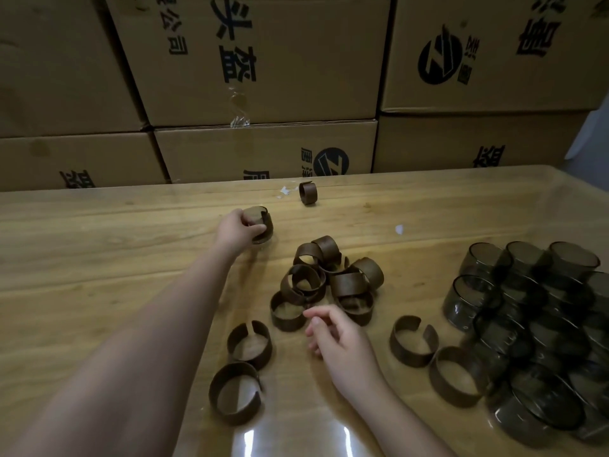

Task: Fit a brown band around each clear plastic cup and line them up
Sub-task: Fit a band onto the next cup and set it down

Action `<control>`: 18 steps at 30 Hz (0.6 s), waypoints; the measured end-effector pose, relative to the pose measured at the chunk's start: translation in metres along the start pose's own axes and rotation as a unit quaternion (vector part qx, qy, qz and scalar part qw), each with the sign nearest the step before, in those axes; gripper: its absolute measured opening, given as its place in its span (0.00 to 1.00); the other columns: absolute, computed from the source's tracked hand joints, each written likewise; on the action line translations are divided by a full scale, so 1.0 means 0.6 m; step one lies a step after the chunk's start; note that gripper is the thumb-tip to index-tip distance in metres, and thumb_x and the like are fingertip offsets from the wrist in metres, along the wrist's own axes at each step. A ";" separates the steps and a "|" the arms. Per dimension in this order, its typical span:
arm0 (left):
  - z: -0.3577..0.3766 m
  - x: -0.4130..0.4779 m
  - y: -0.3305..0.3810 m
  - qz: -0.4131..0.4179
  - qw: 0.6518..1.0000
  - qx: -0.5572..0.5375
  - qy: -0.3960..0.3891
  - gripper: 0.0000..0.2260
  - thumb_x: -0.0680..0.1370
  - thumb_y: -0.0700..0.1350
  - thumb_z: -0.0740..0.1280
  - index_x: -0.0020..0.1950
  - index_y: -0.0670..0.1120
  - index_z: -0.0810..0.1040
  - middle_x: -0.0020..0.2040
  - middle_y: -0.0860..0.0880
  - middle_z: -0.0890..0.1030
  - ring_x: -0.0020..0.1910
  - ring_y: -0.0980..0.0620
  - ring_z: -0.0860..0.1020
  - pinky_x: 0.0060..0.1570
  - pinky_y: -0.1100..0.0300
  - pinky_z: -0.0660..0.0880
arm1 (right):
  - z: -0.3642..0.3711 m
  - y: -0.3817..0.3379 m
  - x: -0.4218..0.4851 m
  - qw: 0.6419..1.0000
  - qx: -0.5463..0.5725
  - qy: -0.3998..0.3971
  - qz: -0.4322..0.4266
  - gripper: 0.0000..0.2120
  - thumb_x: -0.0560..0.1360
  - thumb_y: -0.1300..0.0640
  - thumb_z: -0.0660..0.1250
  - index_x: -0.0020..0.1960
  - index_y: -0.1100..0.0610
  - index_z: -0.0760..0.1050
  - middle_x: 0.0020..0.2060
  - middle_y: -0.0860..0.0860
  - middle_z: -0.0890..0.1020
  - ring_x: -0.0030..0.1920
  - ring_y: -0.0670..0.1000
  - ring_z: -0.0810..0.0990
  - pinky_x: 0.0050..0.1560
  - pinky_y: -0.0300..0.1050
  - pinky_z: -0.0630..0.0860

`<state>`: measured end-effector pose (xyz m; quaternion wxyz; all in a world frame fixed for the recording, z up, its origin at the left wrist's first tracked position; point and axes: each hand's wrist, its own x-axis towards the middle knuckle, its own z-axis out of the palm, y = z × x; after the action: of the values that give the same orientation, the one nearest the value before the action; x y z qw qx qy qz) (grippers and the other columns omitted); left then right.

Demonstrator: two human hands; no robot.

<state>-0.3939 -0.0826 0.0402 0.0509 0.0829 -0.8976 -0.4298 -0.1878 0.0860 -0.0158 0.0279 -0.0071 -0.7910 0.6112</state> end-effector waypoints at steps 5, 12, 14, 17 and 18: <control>0.015 0.026 -0.009 0.032 0.998 0.050 0.016 0.07 0.78 0.44 0.69 0.50 0.44 0.72 0.51 0.44 0.76 0.47 0.47 0.75 0.48 0.52 0.75 | -0.001 -0.002 0.003 1.000 -0.009 -0.006 -0.011 0.10 0.80 0.55 0.61 0.48 0.40 0.75 0.40 0.33 0.79 0.41 0.36 0.79 0.38 0.27 0.73; 0.034 0.034 -0.031 0.005 0.998 0.065 0.017 0.20 0.77 0.44 0.69 0.68 0.44 0.69 0.65 0.42 0.74 0.62 0.43 0.75 0.61 0.49 0.75 | -0.002 -0.005 0.002 1.000 -0.013 -0.002 -0.023 0.10 0.80 0.56 0.61 0.46 0.42 0.75 0.38 0.34 0.79 0.40 0.37 0.79 0.38 0.28 0.74; 0.029 0.033 -0.026 -0.022 0.999 0.029 0.008 0.30 0.77 0.41 0.69 0.75 0.45 0.60 0.73 0.42 0.67 0.70 0.42 0.69 0.67 0.46 0.70 | -0.001 -0.006 0.001 1.000 -0.015 -0.003 -0.023 0.10 0.80 0.56 0.61 0.46 0.41 0.75 0.39 0.34 0.79 0.40 0.36 0.79 0.38 0.28 0.74; 0.018 0.009 0.001 -0.023 0.999 -0.021 0.019 0.33 0.78 0.37 0.66 0.78 0.46 0.54 0.77 0.43 0.58 0.71 0.43 0.66 0.66 0.48 0.71 | 0.000 -0.007 0.000 1.000 -0.012 -0.003 -0.020 0.10 0.80 0.56 0.61 0.46 0.42 0.76 0.38 0.34 0.79 0.40 0.36 0.79 0.37 0.27 0.74; 0.013 -0.009 0.017 -0.015 0.999 -0.032 0.033 0.31 0.78 0.36 0.64 0.78 0.47 0.55 0.77 0.44 0.57 0.68 0.45 0.69 0.59 0.52 0.75 | 0.000 -0.007 0.000 1.000 -0.008 -0.003 -0.018 0.10 0.80 0.56 0.61 0.46 0.42 0.76 0.38 0.35 0.80 0.39 0.36 0.79 0.37 0.27 0.73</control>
<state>-0.3909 -0.0696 0.0432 0.0766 0.1086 -0.8798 -0.4563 -0.1876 0.0850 -0.0118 0.0360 0.0086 -0.7961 0.6041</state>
